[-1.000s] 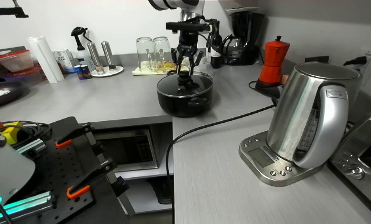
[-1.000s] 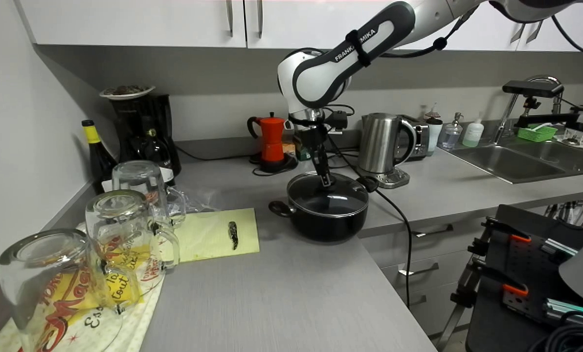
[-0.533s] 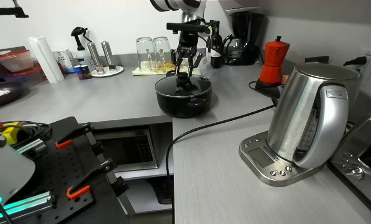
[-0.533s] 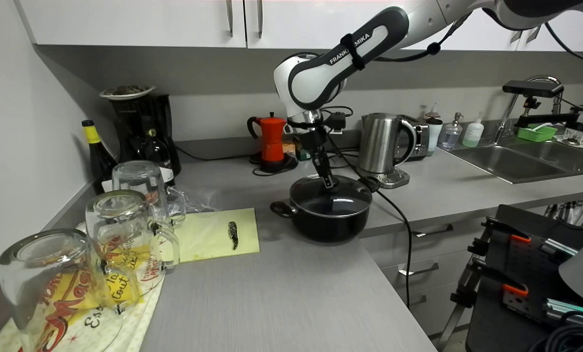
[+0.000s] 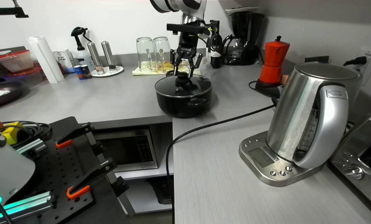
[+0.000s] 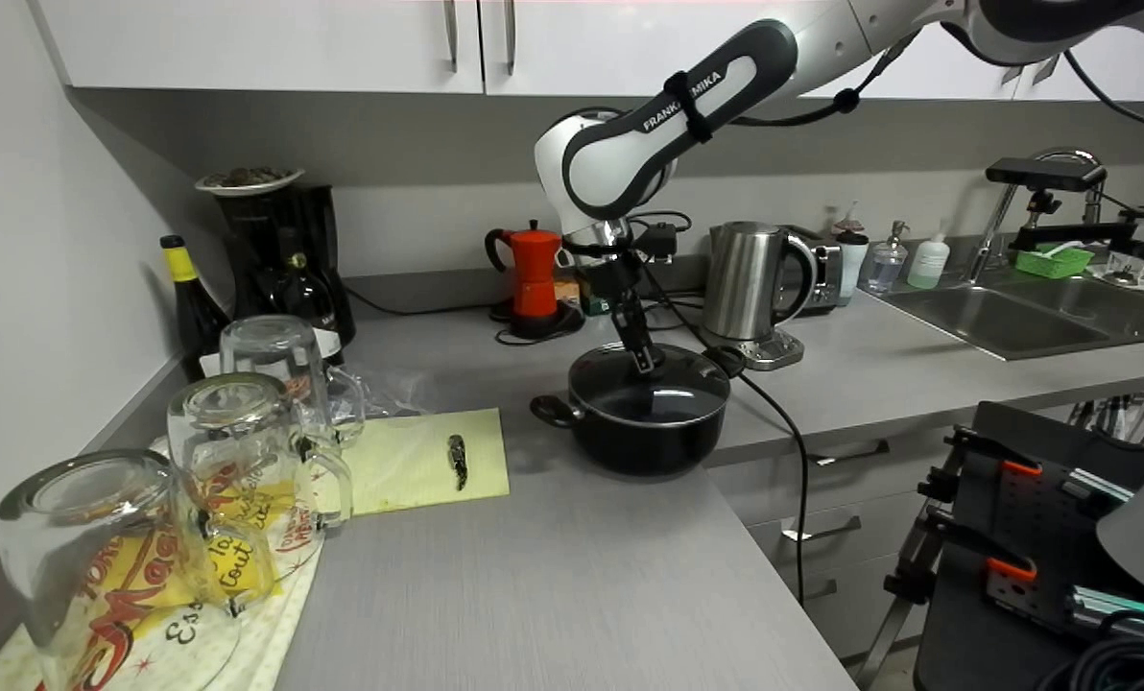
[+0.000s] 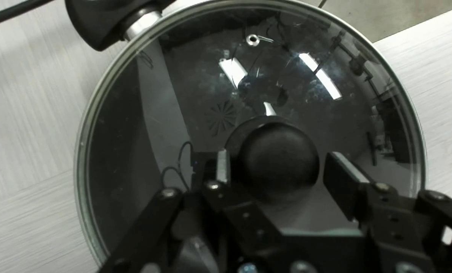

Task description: Put the lid on the pot

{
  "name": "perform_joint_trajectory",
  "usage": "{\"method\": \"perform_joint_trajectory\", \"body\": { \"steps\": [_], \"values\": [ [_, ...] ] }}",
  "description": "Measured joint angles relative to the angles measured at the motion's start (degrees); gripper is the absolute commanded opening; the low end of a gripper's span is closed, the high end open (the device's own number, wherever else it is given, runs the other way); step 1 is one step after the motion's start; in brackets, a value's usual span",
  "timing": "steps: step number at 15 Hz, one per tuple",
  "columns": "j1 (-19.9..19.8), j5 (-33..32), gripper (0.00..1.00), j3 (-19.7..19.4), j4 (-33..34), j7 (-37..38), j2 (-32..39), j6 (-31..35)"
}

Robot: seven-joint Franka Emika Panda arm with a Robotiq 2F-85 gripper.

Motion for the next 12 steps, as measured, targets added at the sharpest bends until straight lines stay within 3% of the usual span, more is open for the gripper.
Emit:
{"method": "perform_joint_trajectory", "body": {
  "steps": [12],
  "values": [
    [2.7, -5.0, 1.0, -1.7, -1.4, 1.3, -3.5, 0.1]
  ]
}}
